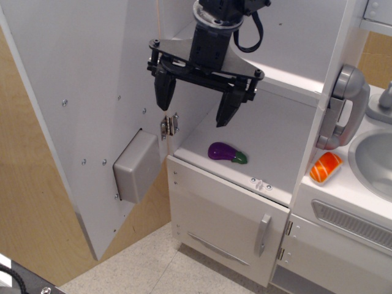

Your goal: Close fridge

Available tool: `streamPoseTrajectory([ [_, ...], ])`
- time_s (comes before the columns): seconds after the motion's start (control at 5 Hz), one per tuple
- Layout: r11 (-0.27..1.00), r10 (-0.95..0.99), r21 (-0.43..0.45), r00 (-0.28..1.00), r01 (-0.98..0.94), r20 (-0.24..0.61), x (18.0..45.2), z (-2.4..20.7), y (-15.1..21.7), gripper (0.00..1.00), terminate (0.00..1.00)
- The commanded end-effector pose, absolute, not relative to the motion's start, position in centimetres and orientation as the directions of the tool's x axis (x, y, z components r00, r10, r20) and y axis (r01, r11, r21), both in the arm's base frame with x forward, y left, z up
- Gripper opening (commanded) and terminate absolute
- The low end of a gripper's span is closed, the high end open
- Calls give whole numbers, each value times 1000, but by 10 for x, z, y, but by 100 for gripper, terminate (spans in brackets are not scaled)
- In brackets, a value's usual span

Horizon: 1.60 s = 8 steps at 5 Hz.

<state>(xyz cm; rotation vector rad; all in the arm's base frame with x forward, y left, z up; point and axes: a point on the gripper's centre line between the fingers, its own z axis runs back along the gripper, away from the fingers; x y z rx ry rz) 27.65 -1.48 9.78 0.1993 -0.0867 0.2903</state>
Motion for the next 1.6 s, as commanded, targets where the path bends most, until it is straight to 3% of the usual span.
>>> streamPoseTrajectory([
  [0.0,939,275,182,955,-292,113,277,98,-15,100,0],
  [0.6,976,158,127,979,-174,126,173,128,39,100,0],
  [1.0,974,148,158,983,-164,106,147,140,110,100,0],
  [1.2,976,136,149,981,-157,141,139,153,136,100,0],
  [1.4,976,161,126,979,-177,126,145,164,162,100,0],
])
